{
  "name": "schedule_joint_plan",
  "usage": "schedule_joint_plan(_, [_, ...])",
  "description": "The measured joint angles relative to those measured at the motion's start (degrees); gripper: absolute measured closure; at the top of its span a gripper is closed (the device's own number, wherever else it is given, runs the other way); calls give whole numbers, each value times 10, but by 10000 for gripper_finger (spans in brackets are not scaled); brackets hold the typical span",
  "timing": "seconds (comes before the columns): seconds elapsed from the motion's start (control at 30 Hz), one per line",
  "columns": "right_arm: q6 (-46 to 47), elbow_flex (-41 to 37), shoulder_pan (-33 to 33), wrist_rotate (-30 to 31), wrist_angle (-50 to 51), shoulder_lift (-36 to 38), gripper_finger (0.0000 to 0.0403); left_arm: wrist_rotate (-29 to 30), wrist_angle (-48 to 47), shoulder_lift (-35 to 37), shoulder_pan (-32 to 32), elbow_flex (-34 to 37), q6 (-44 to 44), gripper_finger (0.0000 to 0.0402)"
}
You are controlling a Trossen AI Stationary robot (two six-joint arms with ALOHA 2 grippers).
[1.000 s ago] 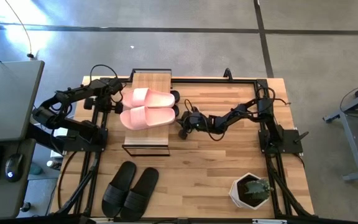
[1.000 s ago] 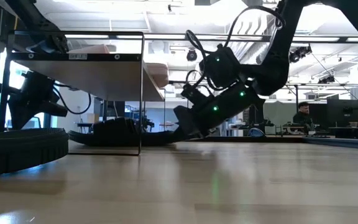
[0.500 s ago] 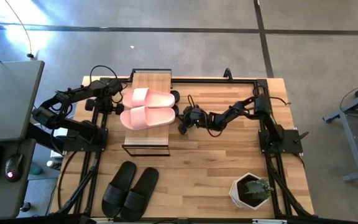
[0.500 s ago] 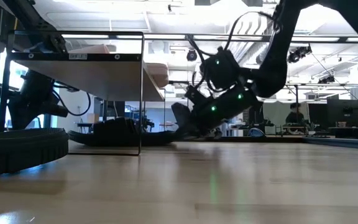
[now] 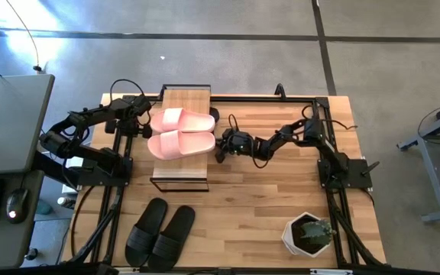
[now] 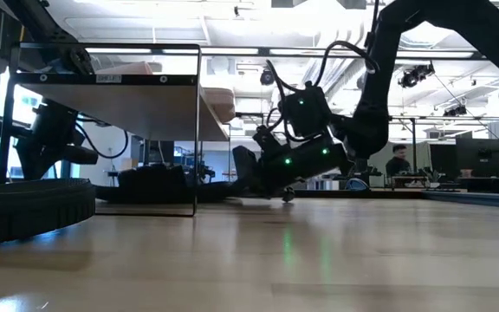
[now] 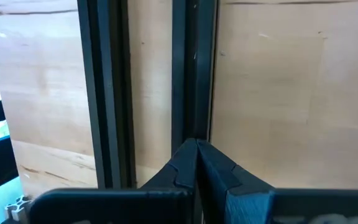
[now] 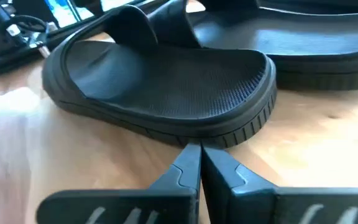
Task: Pick and place slides into the shelf
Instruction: Put the black slide under the shelf
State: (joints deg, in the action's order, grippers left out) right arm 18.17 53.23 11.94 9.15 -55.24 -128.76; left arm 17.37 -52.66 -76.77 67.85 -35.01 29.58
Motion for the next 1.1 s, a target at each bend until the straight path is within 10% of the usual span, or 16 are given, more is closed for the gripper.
schedule_joint_plan(1.1, [-20,8,-3,-21,27,-1,403,23,-1,83,1,-5,-9,402])
